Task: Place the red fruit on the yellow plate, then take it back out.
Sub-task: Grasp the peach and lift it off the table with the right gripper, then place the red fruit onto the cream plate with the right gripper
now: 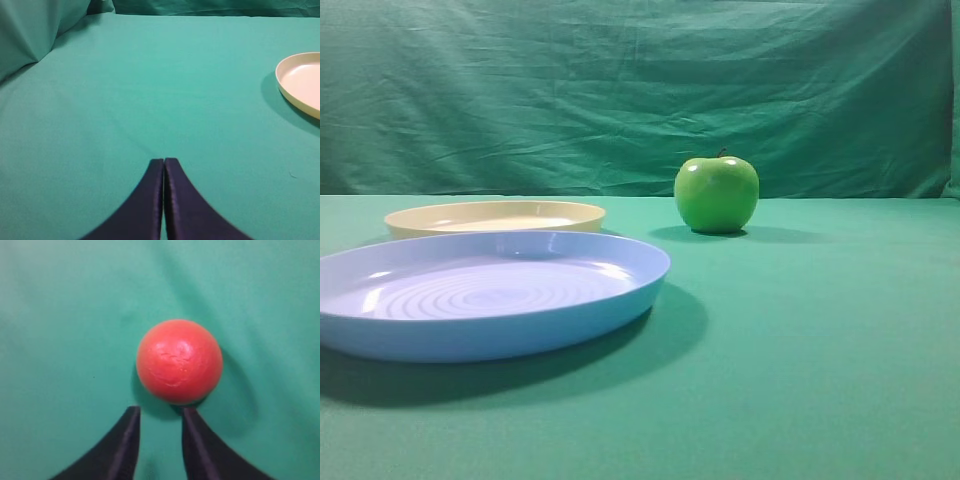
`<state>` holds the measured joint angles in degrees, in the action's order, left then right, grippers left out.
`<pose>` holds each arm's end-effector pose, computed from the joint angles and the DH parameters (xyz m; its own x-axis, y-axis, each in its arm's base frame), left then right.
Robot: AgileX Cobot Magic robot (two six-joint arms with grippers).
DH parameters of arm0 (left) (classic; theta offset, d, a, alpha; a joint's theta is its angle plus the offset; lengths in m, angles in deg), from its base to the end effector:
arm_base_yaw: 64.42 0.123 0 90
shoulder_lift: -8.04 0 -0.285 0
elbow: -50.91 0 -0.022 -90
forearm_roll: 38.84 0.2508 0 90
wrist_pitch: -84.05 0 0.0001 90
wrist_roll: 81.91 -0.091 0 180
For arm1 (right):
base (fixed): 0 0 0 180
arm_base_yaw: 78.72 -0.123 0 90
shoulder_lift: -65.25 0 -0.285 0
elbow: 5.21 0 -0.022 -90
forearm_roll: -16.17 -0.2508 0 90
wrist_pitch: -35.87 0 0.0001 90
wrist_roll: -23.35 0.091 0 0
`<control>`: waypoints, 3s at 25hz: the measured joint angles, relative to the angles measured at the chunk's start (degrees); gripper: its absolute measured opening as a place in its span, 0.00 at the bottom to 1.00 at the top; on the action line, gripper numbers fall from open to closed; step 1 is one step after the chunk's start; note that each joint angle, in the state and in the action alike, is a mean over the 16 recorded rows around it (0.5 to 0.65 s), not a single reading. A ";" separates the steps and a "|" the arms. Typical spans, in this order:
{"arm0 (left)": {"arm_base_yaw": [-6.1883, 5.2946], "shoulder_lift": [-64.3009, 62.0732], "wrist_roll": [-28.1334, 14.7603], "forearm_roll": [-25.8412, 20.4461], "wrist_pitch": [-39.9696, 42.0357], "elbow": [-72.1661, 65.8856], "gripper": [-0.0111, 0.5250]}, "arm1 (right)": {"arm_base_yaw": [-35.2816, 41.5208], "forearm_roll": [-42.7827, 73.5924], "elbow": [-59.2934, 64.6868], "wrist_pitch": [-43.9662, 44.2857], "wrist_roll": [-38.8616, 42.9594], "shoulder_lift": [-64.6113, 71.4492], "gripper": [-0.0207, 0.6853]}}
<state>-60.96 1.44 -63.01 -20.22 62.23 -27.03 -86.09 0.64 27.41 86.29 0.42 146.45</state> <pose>0.0508 0.0139 0.1776 -0.2589 -0.0422 -0.9650 -0.1812 0.9834 0.0056 0.2161 0.0469 0.2382 -0.8842 -0.3345 -0.3260 -0.3918 0.9111 0.1281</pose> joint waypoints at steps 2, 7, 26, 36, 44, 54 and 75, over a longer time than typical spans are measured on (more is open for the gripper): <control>0.00 0.00 0.00 0.00 0.00 0.00 0.02 | -0.24 -0.03 -0.02 -0.80 -0.89 1.41 0.58; 0.00 0.00 0.00 0.00 0.00 0.00 0.02 | -0.84 0.22 -0.11 -3.58 -2.64 5.16 0.83; 0.00 0.00 0.00 0.00 0.00 0.00 0.02 | -1.46 1.73 -1.46 -13.13 -3.83 18.81 0.60; 0.00 0.00 0.00 0.00 0.00 0.00 0.02 | -2.71 0.38 -14.69 -7.30 -4.22 20.01 0.31; 0.00 0.00 0.00 0.00 0.00 0.00 0.02 | -9.91 -1.43 -32.84 -3.83 -5.07 22.69 0.29; 0.00 0.00 0.00 0.00 0.00 0.00 0.02 | -24.00 -2.08 -52.62 -3.88 -7.76 35.76 0.29; 0.00 0.00 0.00 0.00 0.00 0.00 0.02 | -33.14 -4.31 -68.19 -12.53 -11.31 62.04 0.59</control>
<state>-60.96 1.44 -63.01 -20.22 62.23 -27.03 -119.23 -3.67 -40.78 73.76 -10.90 208.49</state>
